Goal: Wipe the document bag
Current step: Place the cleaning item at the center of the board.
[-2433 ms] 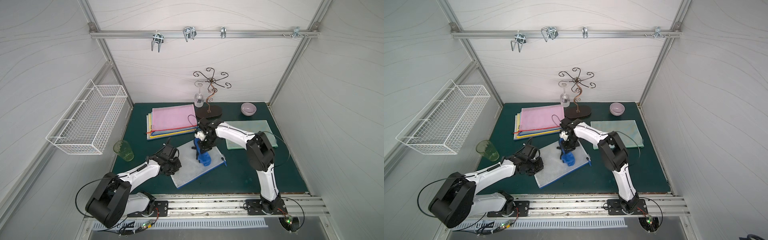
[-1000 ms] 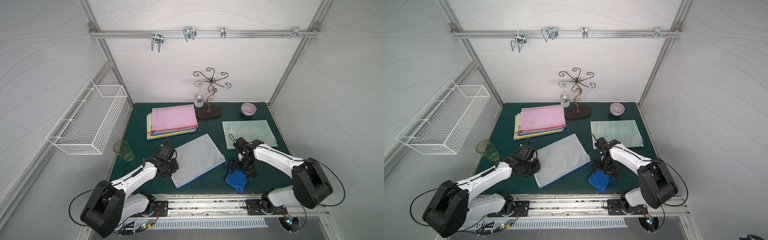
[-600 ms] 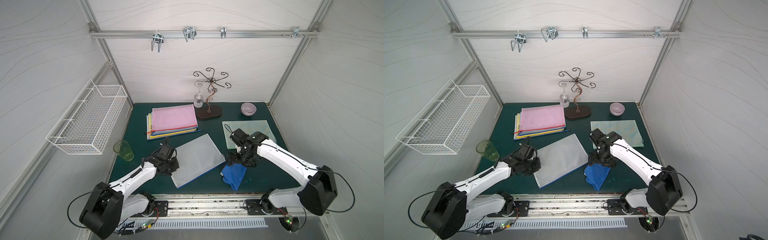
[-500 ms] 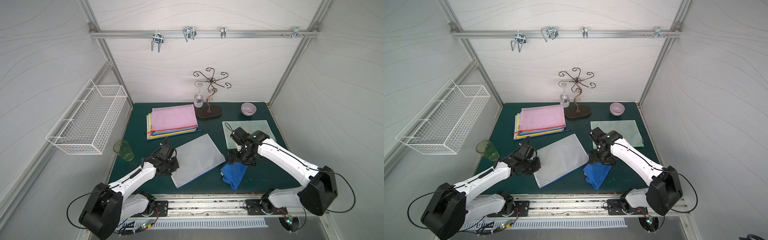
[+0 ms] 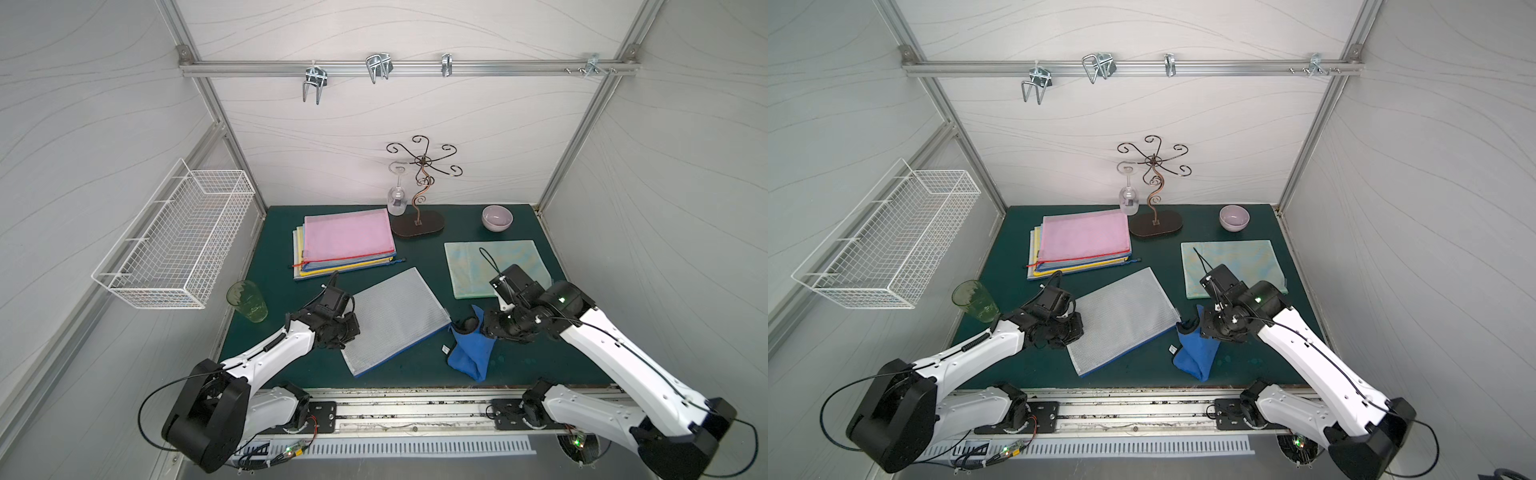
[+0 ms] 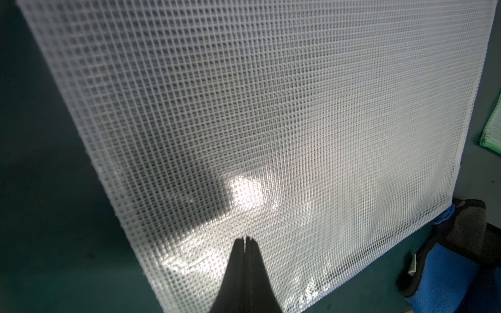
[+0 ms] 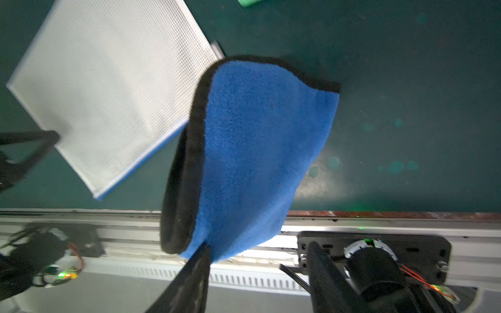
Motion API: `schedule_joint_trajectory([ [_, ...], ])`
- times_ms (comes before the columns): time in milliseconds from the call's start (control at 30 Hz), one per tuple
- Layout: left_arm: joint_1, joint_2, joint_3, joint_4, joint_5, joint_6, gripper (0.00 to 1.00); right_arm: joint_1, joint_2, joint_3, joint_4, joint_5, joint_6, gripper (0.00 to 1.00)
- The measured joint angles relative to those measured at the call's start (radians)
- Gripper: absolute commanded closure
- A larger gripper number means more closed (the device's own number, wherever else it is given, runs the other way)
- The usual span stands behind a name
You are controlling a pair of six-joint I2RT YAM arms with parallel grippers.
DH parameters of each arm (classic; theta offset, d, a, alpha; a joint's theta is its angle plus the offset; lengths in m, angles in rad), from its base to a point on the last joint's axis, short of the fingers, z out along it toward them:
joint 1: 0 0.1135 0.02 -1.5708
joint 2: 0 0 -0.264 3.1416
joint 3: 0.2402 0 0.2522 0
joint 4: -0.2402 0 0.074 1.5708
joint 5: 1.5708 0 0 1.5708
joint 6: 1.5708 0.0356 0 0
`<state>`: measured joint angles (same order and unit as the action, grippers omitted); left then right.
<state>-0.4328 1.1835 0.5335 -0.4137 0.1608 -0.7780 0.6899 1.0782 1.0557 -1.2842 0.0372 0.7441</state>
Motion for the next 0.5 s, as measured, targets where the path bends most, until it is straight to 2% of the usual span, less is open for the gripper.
schedule_joint_trajectory([
  [67,0.000,0.001,0.003,0.005,0.002,0.000,1.00,0.005,0.011,-0.060,0.005,0.002,0.021,0.50],
  [133,0.000,0.001,0.005,0.016,0.005,0.000,1.00,0.010,-0.059,-0.064,0.002,0.008,0.040,0.57],
  [167,0.000,0.003,0.006,0.020,0.008,0.000,1.00,0.006,-0.094,-0.043,-0.006,0.009,0.044,0.57],
  [233,0.000,0.006,0.008,0.026,0.014,0.000,1.00,-0.002,-0.129,0.039,-0.032,0.022,0.045,0.51],
  [300,0.000,0.012,0.011,0.036,0.024,0.001,1.00,-0.004,-0.138,0.088,-0.021,0.036,0.035,0.37],
  [333,0.000,0.013,0.011,0.042,0.031,0.001,1.00,-0.017,-0.138,0.080,0.000,0.029,0.021,0.33],
  [433,0.000,0.013,0.025,0.050,0.045,0.003,1.00,-0.075,-0.082,-0.057,0.080,-0.080,-0.013,0.33],
  [500,0.000,0.013,0.041,0.061,0.058,0.008,0.99,-0.087,0.035,-0.182,0.141,-0.150,-0.041,0.37],
])
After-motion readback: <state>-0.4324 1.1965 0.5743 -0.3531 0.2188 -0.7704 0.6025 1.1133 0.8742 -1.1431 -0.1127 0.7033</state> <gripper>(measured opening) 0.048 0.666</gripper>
